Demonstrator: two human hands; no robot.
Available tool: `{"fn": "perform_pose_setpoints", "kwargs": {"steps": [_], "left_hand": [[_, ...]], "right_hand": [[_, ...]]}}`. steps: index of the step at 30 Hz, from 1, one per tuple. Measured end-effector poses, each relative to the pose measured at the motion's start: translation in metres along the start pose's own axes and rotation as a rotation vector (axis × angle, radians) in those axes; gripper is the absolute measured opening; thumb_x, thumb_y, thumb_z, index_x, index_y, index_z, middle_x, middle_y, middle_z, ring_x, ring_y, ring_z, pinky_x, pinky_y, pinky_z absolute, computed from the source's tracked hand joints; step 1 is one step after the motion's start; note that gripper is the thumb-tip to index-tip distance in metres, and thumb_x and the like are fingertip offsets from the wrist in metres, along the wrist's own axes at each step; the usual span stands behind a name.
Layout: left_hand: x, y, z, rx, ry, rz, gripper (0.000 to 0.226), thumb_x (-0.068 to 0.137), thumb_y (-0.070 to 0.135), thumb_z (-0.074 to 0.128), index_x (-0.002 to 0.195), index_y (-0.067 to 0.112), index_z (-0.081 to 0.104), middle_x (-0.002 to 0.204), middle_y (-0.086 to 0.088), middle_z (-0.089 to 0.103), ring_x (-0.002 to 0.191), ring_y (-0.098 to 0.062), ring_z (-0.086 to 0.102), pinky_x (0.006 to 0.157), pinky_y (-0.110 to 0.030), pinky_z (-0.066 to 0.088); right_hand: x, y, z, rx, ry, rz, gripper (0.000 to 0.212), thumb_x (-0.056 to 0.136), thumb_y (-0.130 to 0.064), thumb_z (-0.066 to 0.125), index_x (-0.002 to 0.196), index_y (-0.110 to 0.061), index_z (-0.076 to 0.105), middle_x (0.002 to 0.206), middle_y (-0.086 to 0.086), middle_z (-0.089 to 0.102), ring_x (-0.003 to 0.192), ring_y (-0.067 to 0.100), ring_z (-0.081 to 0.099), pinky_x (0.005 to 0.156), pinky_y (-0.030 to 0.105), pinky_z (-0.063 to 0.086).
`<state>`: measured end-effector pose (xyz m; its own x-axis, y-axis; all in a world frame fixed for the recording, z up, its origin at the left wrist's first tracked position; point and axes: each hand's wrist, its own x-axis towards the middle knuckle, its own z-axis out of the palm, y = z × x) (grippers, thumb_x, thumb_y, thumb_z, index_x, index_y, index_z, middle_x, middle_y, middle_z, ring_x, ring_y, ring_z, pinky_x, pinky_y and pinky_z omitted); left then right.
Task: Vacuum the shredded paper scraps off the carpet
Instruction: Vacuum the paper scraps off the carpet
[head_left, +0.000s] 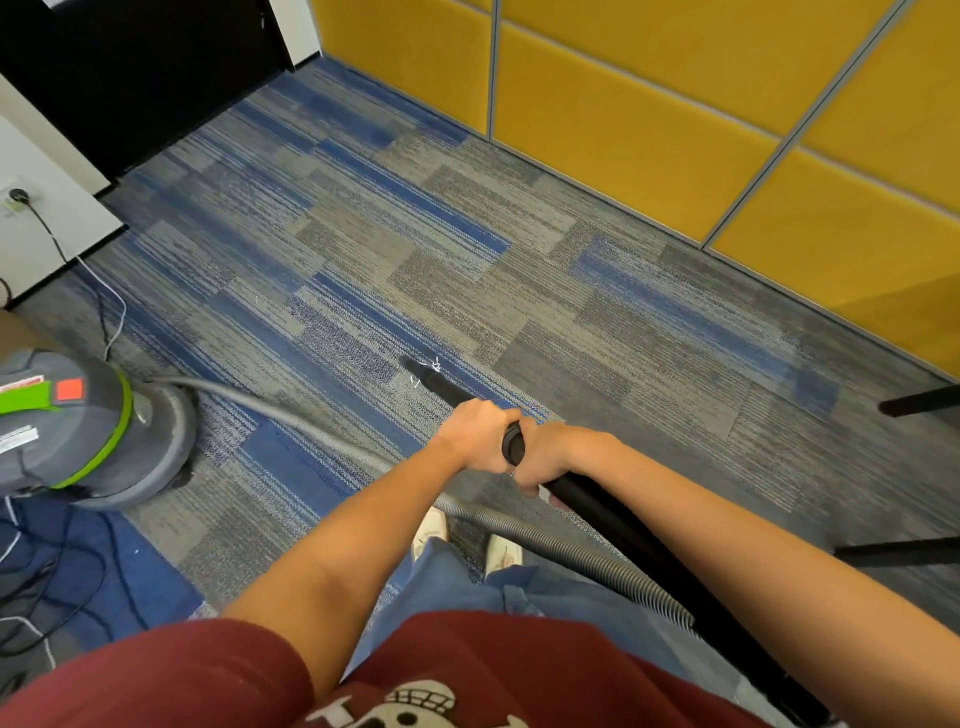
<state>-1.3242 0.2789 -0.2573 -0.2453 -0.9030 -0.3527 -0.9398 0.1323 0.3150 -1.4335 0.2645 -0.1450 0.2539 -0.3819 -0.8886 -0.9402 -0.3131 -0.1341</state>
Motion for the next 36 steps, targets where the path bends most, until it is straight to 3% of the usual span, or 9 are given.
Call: {"fn": "perform_pose_setpoints", "kwargs": {"steps": [3,5,10,21,24,28,31,33,36], "left_hand": [[-0.005,-0.002,0.000,0.012,0.015,-0.001,0.041,0.074,0.042,0.065,0.110,0.021,0.059,0.088,-0.005,0.069,0.088,-0.030,0.065,0.078,-0.034,0.051],[-0.007,0.000,0.000,0.018,0.029,-0.002,0.041,0.075,0.043,0.063,0.110,0.021,0.059,0.086,-0.004,0.069,0.087,-0.029,0.066,0.077,-0.034,0.051],[-0.007,0.013,-0.004,-0.011,0.046,0.003,0.041,0.077,0.039,0.063,0.113,0.020,0.059,0.086,-0.009,0.070,0.086,-0.031,0.066,0.076,-0.033,0.051],[0.005,0.037,0.006,-0.140,0.035,-0.022,0.041,0.077,0.035,0.066,0.114,0.020,0.060,0.092,-0.009,0.070,0.091,-0.032,0.065,0.075,-0.033,0.049],[0.008,0.042,0.008,-0.155,0.042,-0.017,0.040,0.077,0.034,0.065,0.114,0.020,0.060,0.095,-0.009,0.069,0.093,-0.031,0.064,0.075,-0.032,0.048],[0.014,0.049,0.005,-0.168,0.043,0.028,0.038,0.078,0.029,0.065,0.114,0.018,0.060,0.098,-0.010,0.069,0.095,-0.031,0.063,0.075,-0.031,0.046],[0.018,0.054,0.002,-0.163,0.023,0.049,0.039,0.077,0.028,0.066,0.114,0.017,0.060,0.096,-0.010,0.069,0.093,-0.031,0.064,0.074,-0.032,0.047],[0.019,0.057,0.003,-0.159,0.011,0.055,0.038,0.077,0.029,0.066,0.112,0.016,0.060,0.093,-0.011,0.069,0.090,-0.033,0.064,0.074,-0.033,0.049],[0.019,0.060,0.003,-0.108,0.003,0.076,0.037,0.077,0.031,0.066,0.110,0.014,0.060,0.092,-0.013,0.068,0.090,-0.034,0.064,0.074,-0.034,0.048]], "right_hand": [[-0.011,-0.005,-0.002,-0.163,0.001,-0.034,0.052,0.090,-0.012,0.055,0.137,0.000,0.036,0.092,0.012,0.061,0.039,0.017,0.048,0.026,0.016,0.033],[-0.014,-0.005,-0.002,-0.210,0.007,-0.046,0.050,0.091,-0.011,0.055,0.136,0.003,0.038,0.086,0.011,0.057,0.028,0.015,0.048,0.022,0.016,0.030],[-0.017,0.006,0.003,-0.210,0.064,-0.007,0.078,0.090,-0.014,0.054,0.150,-0.011,0.006,0.094,0.009,0.046,0.054,0.016,0.042,0.048,0.027,0.037],[-0.015,0.027,0.006,-0.187,0.047,0.062,0.074,0.091,-0.013,0.054,0.150,-0.010,0.009,0.086,0.008,0.050,0.055,0.016,0.045,0.052,0.025,0.040],[-0.016,0.030,0.007,-0.180,0.049,0.076,0.079,0.091,-0.012,0.055,0.151,-0.010,0.004,0.093,0.010,0.048,0.056,0.016,0.042,0.064,0.028,0.047],[-0.016,0.036,0.008,-0.152,0.058,0.104,0.077,0.091,-0.010,0.056,0.150,-0.007,0.008,0.072,0.006,0.042,0.054,0.015,0.042,0.048,0.026,0.037],[-0.016,0.042,0.007,-0.091,0.046,0.129,0.075,0.092,-0.010,0.055,0.150,-0.008,0.008,0.071,0.005,0.046,0.053,0.015,0.046,0.048,0.026,0.039],[-0.016,0.045,0.010,-0.072,0.043,0.131,0.077,0.092,-0.010,0.054,0.151,-0.008,0.005,0.075,0.007,0.049,0.054,0.016,0.047,0.049,0.026,0.041],[-0.016,0.049,0.015,-0.082,0.052,0.114,0.080,0.091,-0.010,0.055,0.151,-0.010,0.002,0.110,0.014,0.055,0.056,0.016,0.044,0.065,0.028,0.048]]}}
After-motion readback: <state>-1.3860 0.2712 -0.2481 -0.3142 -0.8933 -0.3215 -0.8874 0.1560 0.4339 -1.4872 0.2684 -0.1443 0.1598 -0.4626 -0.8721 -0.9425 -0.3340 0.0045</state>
